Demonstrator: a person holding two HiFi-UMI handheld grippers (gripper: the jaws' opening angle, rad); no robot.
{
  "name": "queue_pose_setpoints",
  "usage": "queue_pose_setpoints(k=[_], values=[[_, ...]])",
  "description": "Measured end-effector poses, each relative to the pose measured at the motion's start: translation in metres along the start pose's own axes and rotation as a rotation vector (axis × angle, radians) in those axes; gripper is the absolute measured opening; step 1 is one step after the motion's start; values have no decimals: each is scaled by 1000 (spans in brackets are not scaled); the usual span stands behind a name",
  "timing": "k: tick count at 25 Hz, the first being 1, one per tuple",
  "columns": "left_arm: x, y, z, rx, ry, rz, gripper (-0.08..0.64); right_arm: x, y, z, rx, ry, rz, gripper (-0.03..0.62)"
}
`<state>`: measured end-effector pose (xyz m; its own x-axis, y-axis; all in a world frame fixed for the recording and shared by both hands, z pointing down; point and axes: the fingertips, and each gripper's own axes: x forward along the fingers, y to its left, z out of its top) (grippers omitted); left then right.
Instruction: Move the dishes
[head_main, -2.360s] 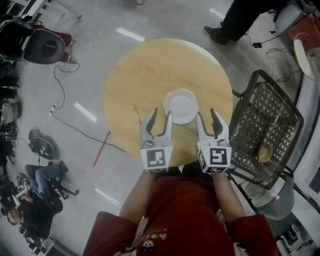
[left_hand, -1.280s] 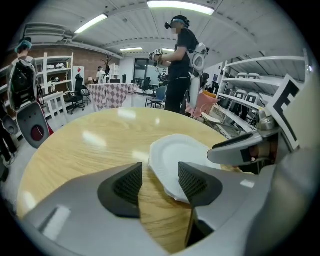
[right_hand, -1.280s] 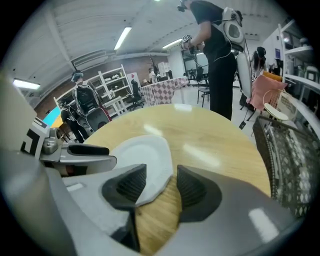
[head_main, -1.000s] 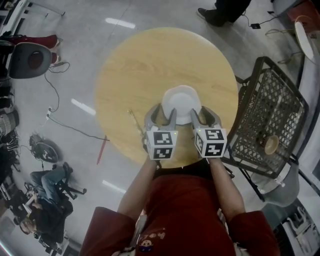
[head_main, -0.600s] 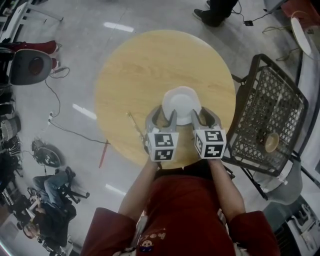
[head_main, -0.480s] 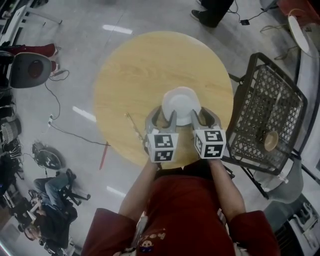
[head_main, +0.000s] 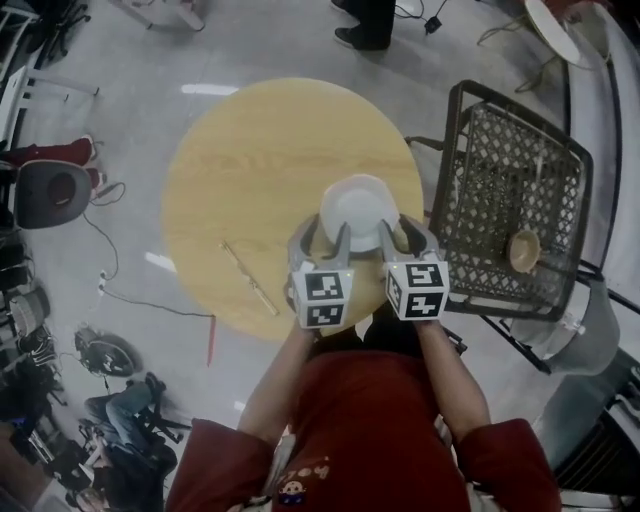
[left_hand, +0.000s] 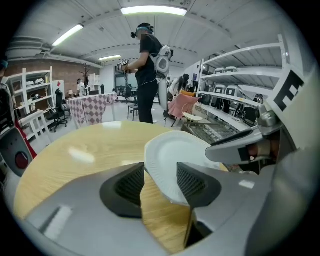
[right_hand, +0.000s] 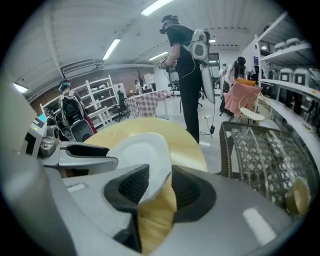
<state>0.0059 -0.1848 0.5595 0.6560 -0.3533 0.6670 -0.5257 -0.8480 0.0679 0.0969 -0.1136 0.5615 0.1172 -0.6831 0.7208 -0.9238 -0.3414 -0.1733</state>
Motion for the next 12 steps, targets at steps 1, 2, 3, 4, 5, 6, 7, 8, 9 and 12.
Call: queue_pose_setpoints(k=[1, 2, 3, 4, 5, 6, 7, 8, 9, 12], values=[[1, -10, 3, 12, -5, -14, 216, -6, -9, -2, 14, -7, -14, 143], [4, -21, 6, 26, -9, -30, 216, -12, -18, -4, 32, -15, -29, 143], [6, -32, 9, 40, -13, -47, 216, -19, -28, -6, 52, -21, -43, 143], [8, -43, 11, 54, -15, -63, 216, -25, -38, -9, 72, -27, -56, 143], [10, -54, 14, 67, -18, -79, 216, -31, -48, -11, 88, -34, -71, 143], [12, -64, 17, 78, -20, -93, 216, -37, -57, -12, 100, -40, -86, 143], [14, -74, 20, 88, -22, -107, 216, -44, -65, -13, 108, -47, -100, 143], [15, -83, 23, 97, -25, -120, 216, -50, -72, -14, 116, -54, -115, 143], [17, -92, 26, 106, -28, -134, 216, -56, -80, -15, 124, -60, -129, 143], [20, -124, 36, 135, -40, -177, 216, -76, -105, -23, 154, -76, -174, 143]])
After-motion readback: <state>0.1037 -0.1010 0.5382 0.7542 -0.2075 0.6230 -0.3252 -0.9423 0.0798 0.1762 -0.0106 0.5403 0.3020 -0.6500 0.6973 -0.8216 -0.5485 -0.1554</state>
